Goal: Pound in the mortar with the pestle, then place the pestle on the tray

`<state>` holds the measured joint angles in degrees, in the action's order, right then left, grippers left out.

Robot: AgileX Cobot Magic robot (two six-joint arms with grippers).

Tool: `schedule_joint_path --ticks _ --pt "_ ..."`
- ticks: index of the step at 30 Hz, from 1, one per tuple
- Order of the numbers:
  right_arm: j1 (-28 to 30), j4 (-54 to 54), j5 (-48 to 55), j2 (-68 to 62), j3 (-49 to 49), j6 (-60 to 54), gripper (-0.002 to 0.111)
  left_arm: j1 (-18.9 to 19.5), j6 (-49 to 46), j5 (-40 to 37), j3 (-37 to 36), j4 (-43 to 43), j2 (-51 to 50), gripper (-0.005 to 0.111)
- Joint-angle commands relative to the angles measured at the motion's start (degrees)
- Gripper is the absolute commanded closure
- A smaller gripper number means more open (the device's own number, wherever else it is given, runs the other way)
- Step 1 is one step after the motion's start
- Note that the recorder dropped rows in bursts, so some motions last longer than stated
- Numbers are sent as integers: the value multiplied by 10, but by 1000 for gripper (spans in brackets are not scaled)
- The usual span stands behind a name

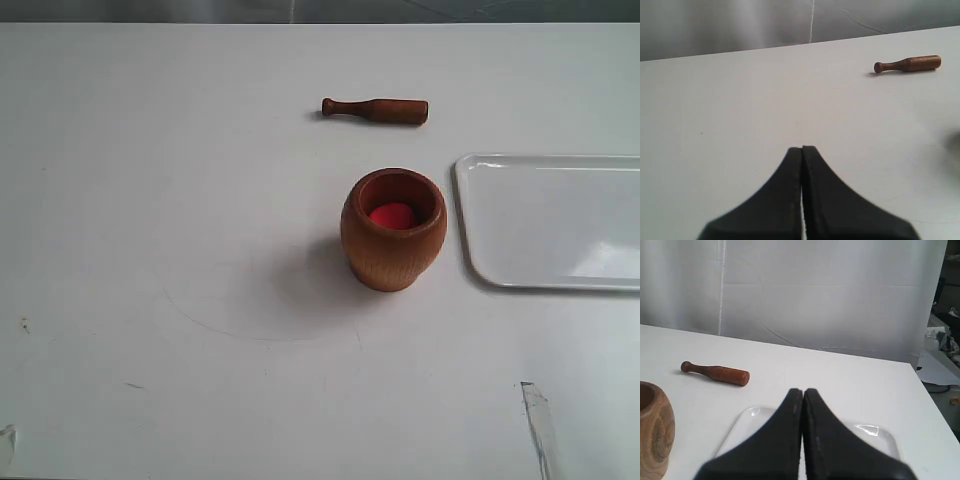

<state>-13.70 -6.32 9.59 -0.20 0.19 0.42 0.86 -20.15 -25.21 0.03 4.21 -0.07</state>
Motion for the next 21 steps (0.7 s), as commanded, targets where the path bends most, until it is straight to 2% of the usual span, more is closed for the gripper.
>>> schedule_joint_path --ticks 1,9,16,21 --pt "5 -6 1 2 -2 2 108 -4 5 2 0 -4 1 107" --pt "5 15 -7 2 -2 1 108 -4 5 2 0 -4 1 107" --pt "5 262 -90 2 -2 12 108 -4 5 2 0 -4 1 107" --pt "5 289 -143 2 -2 12 108 -4 5 2 0 -4 1 107"
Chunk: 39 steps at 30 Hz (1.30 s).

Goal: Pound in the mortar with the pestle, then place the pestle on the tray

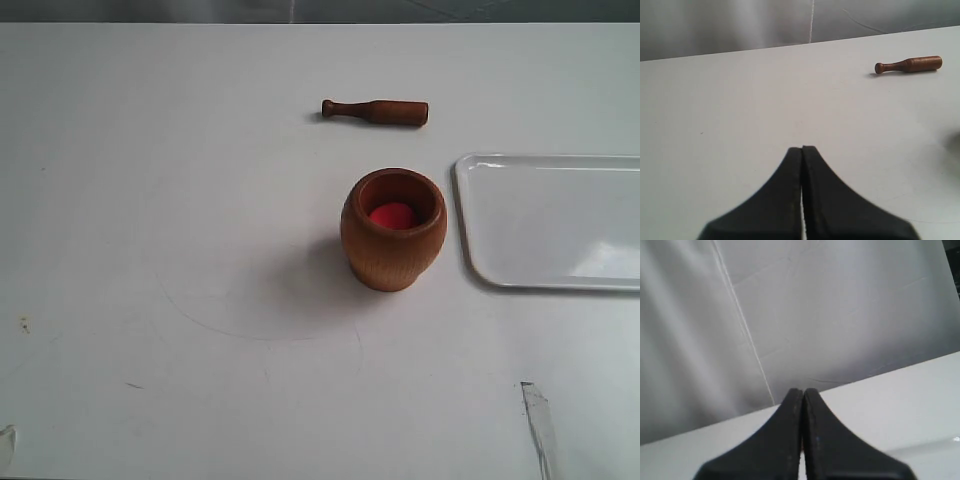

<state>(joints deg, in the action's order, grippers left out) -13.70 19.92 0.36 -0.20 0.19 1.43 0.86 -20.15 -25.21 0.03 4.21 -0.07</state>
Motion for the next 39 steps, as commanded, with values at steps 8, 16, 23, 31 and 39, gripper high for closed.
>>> schedule_joint_path --ticks 8,16,23,31,39 --pt "5 31 -135 2 -2 17 108 -4 5 2 0 -4 1 107" --pt "5 -70 -142 -3 91 29 108 -4 5 2 0 -4 1 107" --pt "5 -254 38 -171 302 28 108 -4 5 2 0 -4 1 107" --pt "4 -268 205 -448 535 -70 108 -4 5 2 0 -4 1 107" --pt "4 -117 377 -696 757 -260 108 -4 5 2 0 -4 1 107"
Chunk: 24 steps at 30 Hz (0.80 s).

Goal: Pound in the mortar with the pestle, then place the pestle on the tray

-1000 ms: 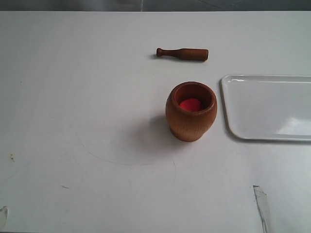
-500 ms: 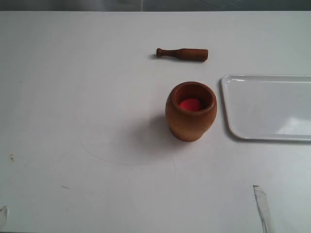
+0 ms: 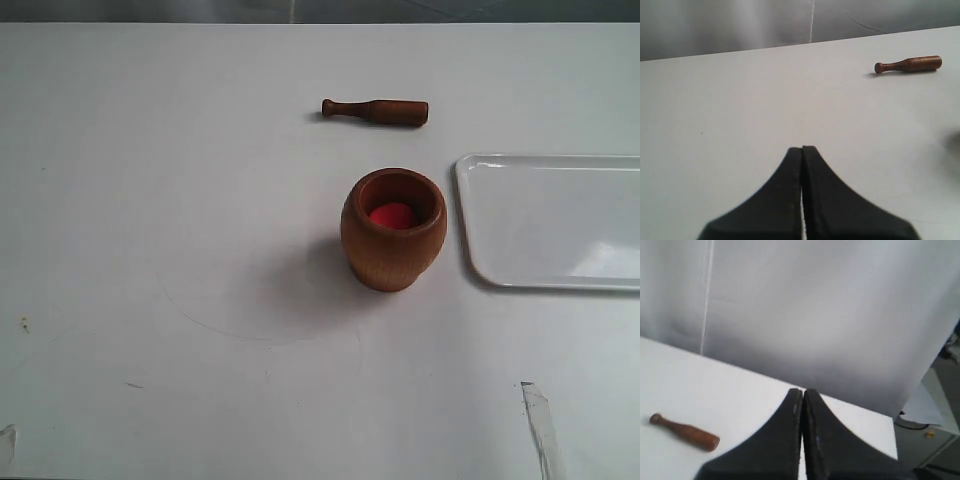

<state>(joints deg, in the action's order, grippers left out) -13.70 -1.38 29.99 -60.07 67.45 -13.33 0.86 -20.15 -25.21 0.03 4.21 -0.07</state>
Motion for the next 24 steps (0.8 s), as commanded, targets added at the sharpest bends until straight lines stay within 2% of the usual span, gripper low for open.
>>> schedule_joint_path --ticks 1,4,7,12,16,24 --pt "4 130 107 -135 118 -150 108 -4 5 2 0 -4 1 107" --pt "-7 207 165 -217 192 -245 108 -4 5 2 0 -4 1 107" --pt "-33 216 214 -297 273 -272 108 -4 5 2 0 -4 1 107" --pt "-82 203 275 -435 398 -291 108 -4 5 2 0 -4 1 107" --pt "-117 152 286 -536 488 -302 108 -4 5 2 0 -4 1 107" --pt "-143 119 294 -705 577 -323 108 -4 5 2 0 -4 1 107"
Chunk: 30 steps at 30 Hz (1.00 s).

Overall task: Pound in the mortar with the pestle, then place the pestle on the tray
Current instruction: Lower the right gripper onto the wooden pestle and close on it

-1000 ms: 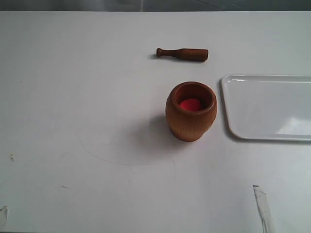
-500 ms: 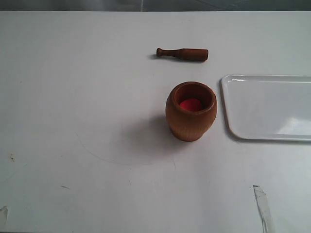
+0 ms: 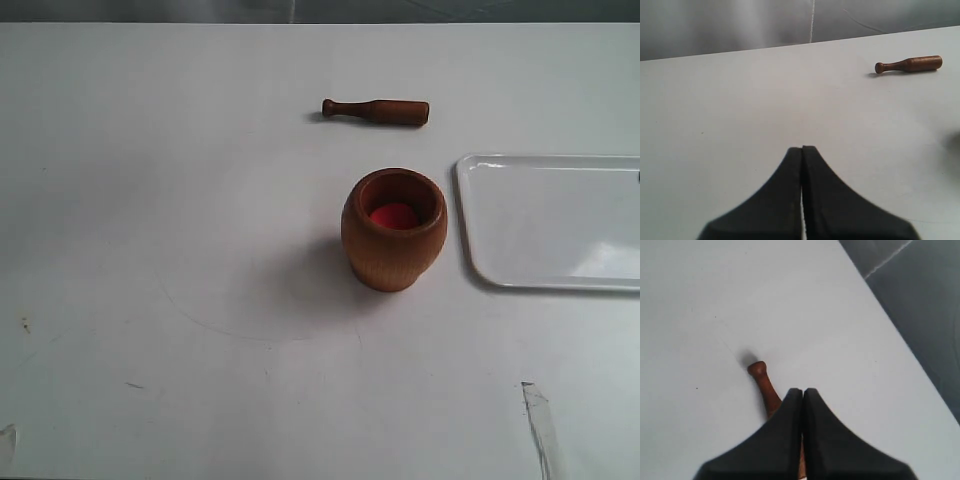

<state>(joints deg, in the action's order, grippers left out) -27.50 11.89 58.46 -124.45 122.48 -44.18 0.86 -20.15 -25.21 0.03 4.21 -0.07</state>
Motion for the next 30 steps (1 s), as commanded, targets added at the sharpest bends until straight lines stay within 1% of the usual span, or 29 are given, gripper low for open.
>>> schedule_joint_path --ticks 1,8,10,12,15,17,19,21,26,30 --pt "-5 -14 7 -78 30 -18 108 -4 5 2 0 -4 1 107" --pt "-5 -2 -8 -148 30 -19 108 -4 5 2 0 -4 1 107" --pt "-5 12 -8 -155 30 -20 103 -4 5 2 0 -4 1 107" --pt "-5 16 -14 -160 30 -25 93 -4 5 2 0 -4 1 107" --pt "-6 25 -32 -168 30 -29 70 -4 5 2 0 -4 1 107" --pt "-6 46 -40 -176 30 -61 55 -4 5 2 0 -4 1 107" --pt "-6 70 -42 -186 30 -104 48 -4 5 2 0 -4 1 107" --pt "-6 75 -42 -195 30 -127 46 -4 5 2 0 -4 1 107" --pt "-6 77 -69 -208 29 -133 47 -4 5 2 0 -4 1 107" --pt "-6 77 -71 -229 29 -138 49 -4 5 2 0 -4 1 107"
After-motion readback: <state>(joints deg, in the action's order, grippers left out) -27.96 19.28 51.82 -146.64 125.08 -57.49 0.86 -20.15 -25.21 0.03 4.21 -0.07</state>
